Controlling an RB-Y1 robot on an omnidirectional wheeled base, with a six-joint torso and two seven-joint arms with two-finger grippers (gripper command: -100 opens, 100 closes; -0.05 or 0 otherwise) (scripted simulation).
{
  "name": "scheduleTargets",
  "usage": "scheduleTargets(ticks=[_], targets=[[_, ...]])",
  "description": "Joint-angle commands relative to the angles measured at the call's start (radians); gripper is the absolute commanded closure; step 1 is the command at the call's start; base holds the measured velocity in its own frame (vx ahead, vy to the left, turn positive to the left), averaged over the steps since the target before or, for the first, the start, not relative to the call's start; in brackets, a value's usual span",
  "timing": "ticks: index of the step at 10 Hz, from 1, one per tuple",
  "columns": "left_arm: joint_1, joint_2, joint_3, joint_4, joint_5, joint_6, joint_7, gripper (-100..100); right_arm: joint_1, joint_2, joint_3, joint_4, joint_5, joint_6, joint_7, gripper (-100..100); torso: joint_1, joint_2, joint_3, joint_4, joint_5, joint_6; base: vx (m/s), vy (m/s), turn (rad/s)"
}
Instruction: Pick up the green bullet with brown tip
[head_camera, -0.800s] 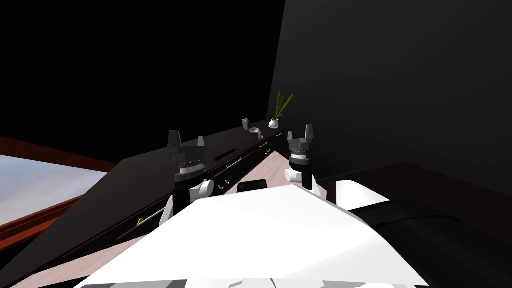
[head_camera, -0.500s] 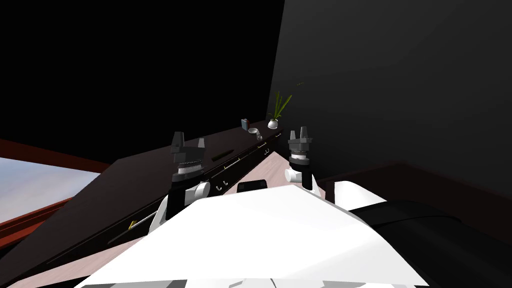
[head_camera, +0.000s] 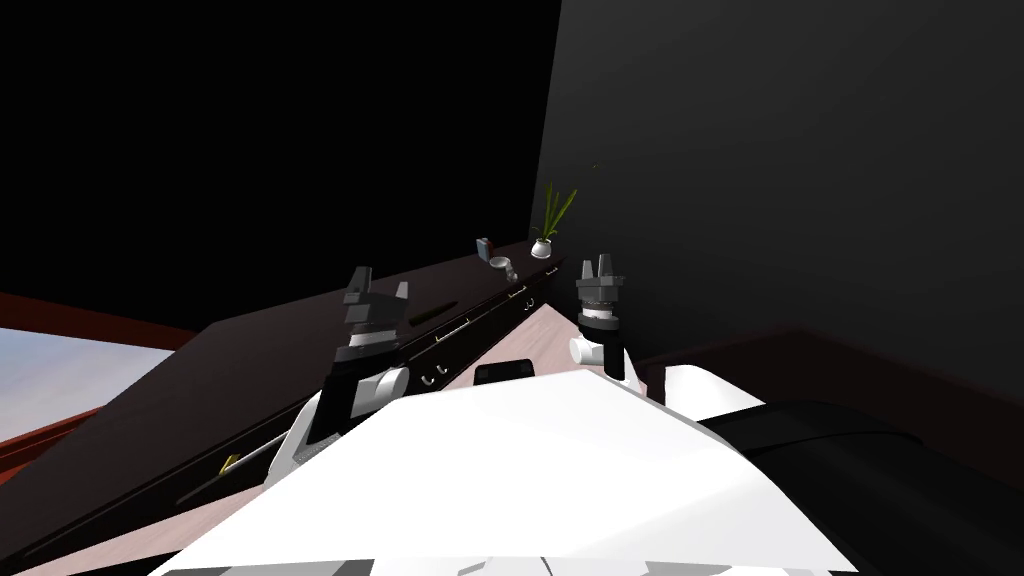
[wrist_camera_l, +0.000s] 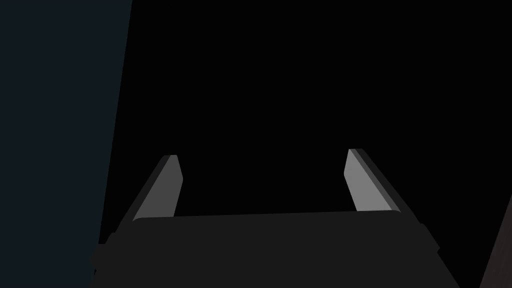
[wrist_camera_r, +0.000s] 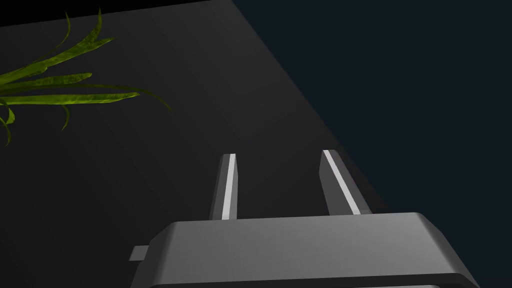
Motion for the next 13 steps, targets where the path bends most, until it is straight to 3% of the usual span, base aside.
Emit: scheduleTargets(ticks=[1, 6, 9, 11, 12, 13], targets=[[0.011, 0.029, 0.025, 0.000, 0.024, 0.050, 0.025, -100, 0.000, 0.000, 0.000, 0.000, 0.000, 0.000, 0.000, 0, 0.000, 0.000, 0.000, 0.000, 0.000, 0.000, 0.032, -0.118, -0.008], [0.025, 0.076, 0.069, 0.000, 0.067, 0.166, 0.068, -100, 0.000, 0.000, 0.000, 0.000, 0.000, 0.000, 0.000, 0, 0.001, 0.000, 0.000, 0.000, 0.000, 0.000, 0.025, -0.096, -0.001], [0.042, 0.124, 0.116, 0.002, 0.115, 0.251, 0.115, -100, 0.000, 0.000, 0.000, 0.000, 0.000, 0.000, 0.000, 0, 0.001, 0.000, 0.000, 0.000, 0.000, 0.000, 0.032, -0.111, -0.006], [0.042, 0.124, 0.116, 0.002, 0.115, 0.282, 0.115, -100, 0.000, 0.000, 0.000, 0.000, 0.000, 0.000, 0.000, 0, 0.002, 0.000, 0.000, 0.000, 0.000, 0.000, 0.020, -0.070, 0.001], [0.050, 0.148, 0.141, 0.003, 0.140, 0.323, 0.139, -100, 0.000, 0.000, 0.000, 0.000, 0.000, 0.000, 0.000, 0, 0.004, 0.001, 0.000, 0.000, 0.001, 0.000, 0.029, -0.088, -0.020], [0.050, 0.148, 0.141, 0.003, 0.140, 0.343, 0.139, -100, 0.000, 0.000, 0.000, 0.000, 0.000, 0.000, 0.000, 0, 0.003, 0.000, 0.000, 0.000, 0.001, 0.000, 0.025, -0.089, 0.003]])
